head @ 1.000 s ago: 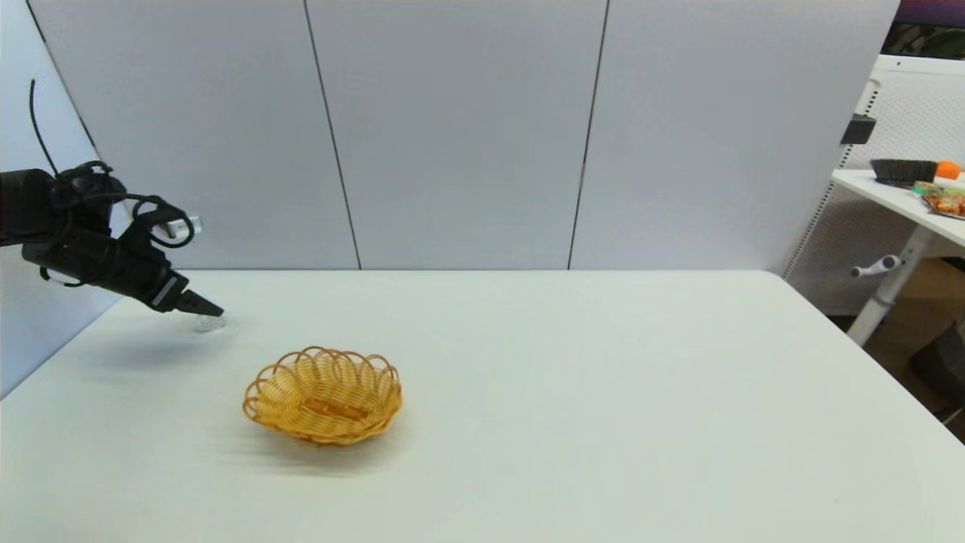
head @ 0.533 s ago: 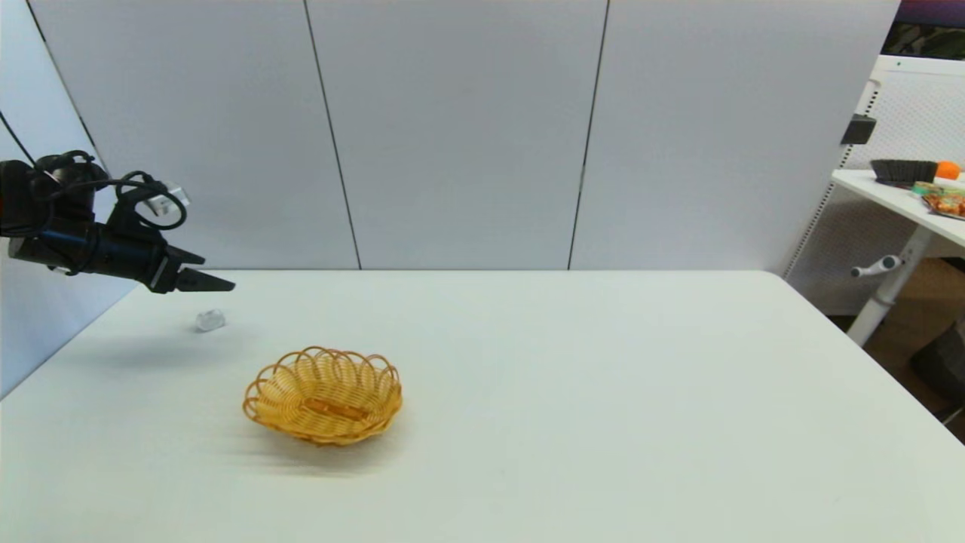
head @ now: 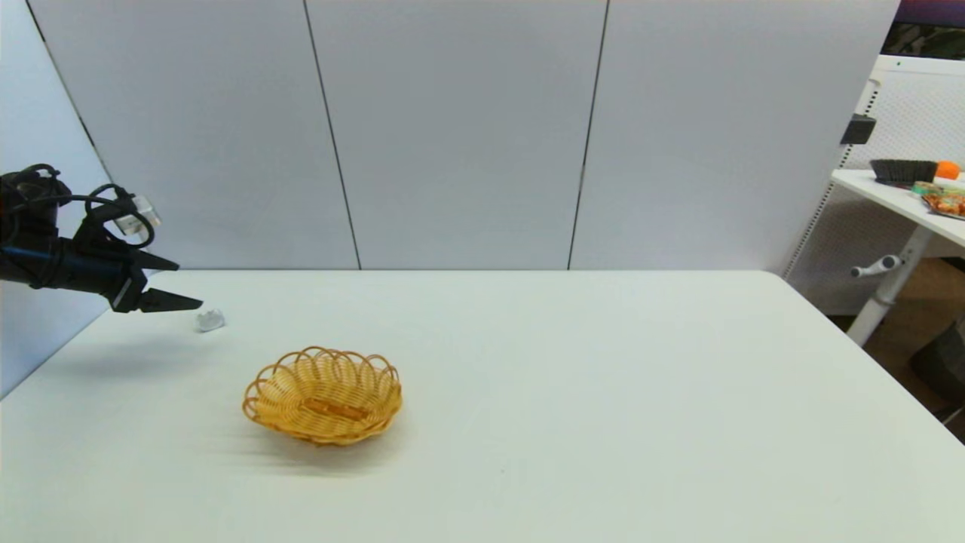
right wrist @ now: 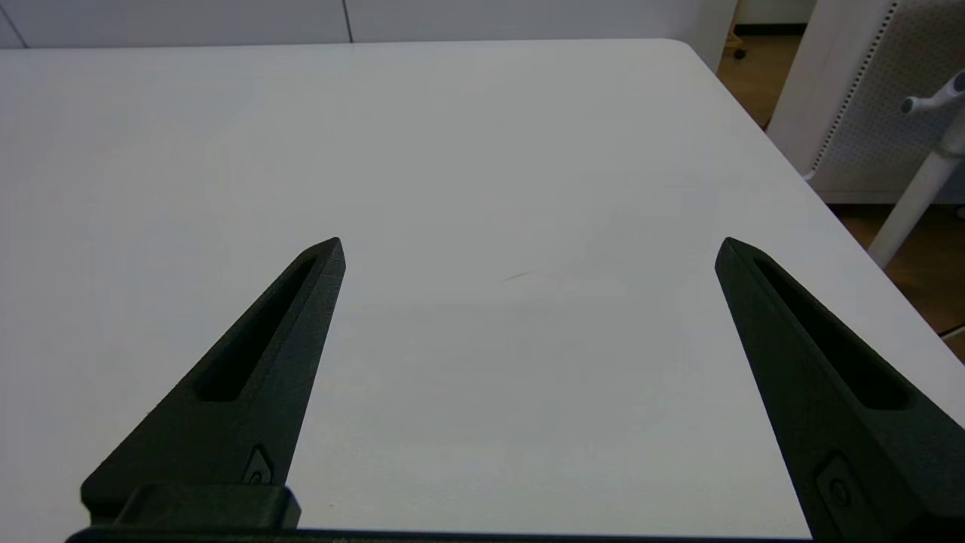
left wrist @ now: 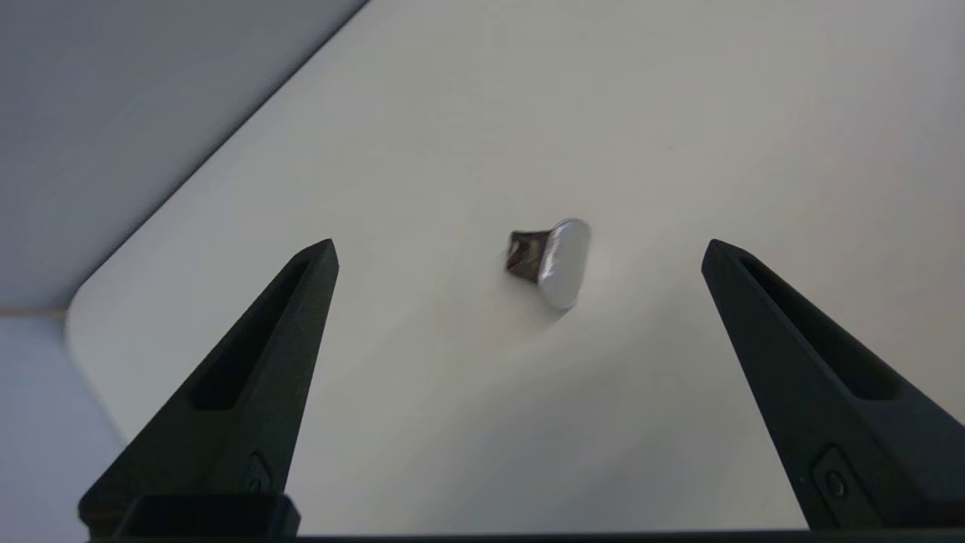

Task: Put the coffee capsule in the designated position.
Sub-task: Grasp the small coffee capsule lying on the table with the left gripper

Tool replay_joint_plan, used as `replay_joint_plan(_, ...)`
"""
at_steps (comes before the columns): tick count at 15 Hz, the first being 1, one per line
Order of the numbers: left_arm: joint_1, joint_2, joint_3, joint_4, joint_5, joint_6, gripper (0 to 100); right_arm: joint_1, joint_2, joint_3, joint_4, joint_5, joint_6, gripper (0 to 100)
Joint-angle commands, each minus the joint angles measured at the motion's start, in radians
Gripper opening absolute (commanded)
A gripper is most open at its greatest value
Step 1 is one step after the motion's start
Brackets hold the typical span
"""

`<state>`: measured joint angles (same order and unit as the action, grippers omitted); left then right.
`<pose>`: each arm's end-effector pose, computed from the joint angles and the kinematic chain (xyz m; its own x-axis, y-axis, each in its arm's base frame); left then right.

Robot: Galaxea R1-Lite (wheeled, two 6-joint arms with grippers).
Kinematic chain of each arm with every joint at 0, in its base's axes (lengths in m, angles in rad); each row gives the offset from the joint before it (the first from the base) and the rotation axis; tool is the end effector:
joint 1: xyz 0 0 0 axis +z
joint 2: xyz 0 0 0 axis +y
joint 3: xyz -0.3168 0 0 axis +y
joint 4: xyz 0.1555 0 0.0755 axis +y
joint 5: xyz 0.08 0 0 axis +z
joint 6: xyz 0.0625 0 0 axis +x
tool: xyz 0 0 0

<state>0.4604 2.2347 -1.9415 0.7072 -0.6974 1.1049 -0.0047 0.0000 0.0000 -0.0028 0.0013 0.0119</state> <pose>0.4075 0.1573 0.1692 0.6561 -0.3915 -0.6452 0.6602 0.7118 0.2396 -0.0188 0.0002 0.0759 1.0000 -0.0034 0.0028 0.0034 0.9999 0.0119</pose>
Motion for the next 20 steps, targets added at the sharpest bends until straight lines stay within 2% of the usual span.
replay_joint_plan(1, 0.001, 0.029, 0.065, -0.005, -0.011, 0.016, 100, 0.000, 0.002, 0.000, 0.000, 0.000, 0.000, 100)
replay_joint_plan(10, 0.001, 0.106, 0.061, -0.069, -0.045, 0.015, 100, 0.000, 0.000, 0.000, 0.000, 0.000, 0.000, 100)
replay_joint_plan(13, 0.000, 0.123, 0.061, -0.088, -0.089, 0.016, 100, 0.000, 0.000, 0.000, 0.000, 0.000, 0.000, 100)
replay_joint_plan(20, 0.001, 0.126, 0.061, -0.088, -0.091, 0.020, 100, 0.000, 0.000, 0.000, 0.000, 0.000, 0.000, 100)
